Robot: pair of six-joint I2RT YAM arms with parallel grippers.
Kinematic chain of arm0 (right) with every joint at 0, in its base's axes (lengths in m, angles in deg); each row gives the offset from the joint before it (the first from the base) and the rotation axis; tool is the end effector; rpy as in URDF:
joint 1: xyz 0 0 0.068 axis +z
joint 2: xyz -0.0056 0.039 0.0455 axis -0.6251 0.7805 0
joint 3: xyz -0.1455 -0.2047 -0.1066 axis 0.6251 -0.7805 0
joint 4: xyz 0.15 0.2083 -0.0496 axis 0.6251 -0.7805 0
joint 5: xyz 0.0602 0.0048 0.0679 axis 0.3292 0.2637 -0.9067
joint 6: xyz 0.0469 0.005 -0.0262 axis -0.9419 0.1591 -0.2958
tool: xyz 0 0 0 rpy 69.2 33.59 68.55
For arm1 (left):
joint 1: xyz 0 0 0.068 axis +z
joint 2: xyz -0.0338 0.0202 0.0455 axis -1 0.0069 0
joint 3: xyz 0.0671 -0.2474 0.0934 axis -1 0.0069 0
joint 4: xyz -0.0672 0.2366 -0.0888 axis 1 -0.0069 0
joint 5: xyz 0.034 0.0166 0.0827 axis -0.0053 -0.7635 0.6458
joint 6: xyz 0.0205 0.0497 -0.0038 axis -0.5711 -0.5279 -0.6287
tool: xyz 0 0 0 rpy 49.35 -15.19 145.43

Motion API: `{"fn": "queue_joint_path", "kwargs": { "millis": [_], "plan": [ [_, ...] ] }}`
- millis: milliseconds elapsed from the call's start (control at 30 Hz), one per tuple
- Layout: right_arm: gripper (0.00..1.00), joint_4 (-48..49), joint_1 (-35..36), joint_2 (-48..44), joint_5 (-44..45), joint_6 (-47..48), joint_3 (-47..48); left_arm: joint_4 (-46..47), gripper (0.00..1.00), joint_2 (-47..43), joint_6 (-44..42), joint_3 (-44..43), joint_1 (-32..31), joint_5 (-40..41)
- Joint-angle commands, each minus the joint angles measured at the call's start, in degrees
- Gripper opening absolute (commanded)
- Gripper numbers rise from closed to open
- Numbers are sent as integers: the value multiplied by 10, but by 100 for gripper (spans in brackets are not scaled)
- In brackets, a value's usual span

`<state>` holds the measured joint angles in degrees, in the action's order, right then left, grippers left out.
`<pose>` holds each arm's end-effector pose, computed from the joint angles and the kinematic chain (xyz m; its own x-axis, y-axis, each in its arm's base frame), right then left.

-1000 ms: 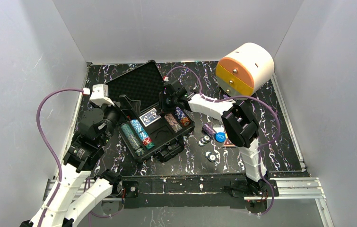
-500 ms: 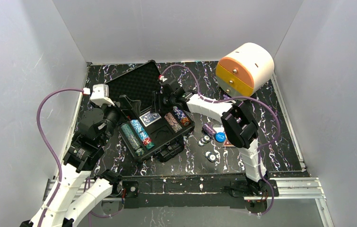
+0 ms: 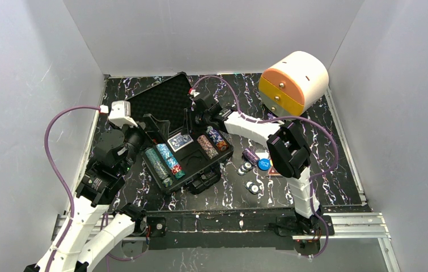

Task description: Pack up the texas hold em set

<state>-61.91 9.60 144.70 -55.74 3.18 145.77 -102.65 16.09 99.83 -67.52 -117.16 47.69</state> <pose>0.3226 0.3716 0.2311 -0.7802 -0.0682 -0.6218 -0.4831 0.6971 0.5298 0.1224 -0.0547 0.3982 -0.1219 -0.3831 -0.9156 0.2187 0.8895 -0.4013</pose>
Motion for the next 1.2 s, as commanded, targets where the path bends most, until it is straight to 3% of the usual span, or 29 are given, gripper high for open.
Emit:
{"fn": "queue_joint_path", "kwargs": {
  "millis": [0, 333, 567, 800, 1167],
  "plan": [
    [40, 13, 6, -2, -20, -22, -14, -3, 98, -8, 9, -8, 0, -7],
    [52, -36, 5, 12, 48, -16, 8, -6, 98, -11, 12, -9, 0, -8],
    [57, -36, -12, -37, 17, 8, 63, -12, 98, -13, 9, -13, 0, -4],
    [58, -41, -48, -141, 49, 1, -23, -16, 98, -9, 17, -16, 0, -8],
    [85, -146, -147, -413, 267, 36, -255, -8, 98, 3, 16, -13, 0, -16]
  ]
}}
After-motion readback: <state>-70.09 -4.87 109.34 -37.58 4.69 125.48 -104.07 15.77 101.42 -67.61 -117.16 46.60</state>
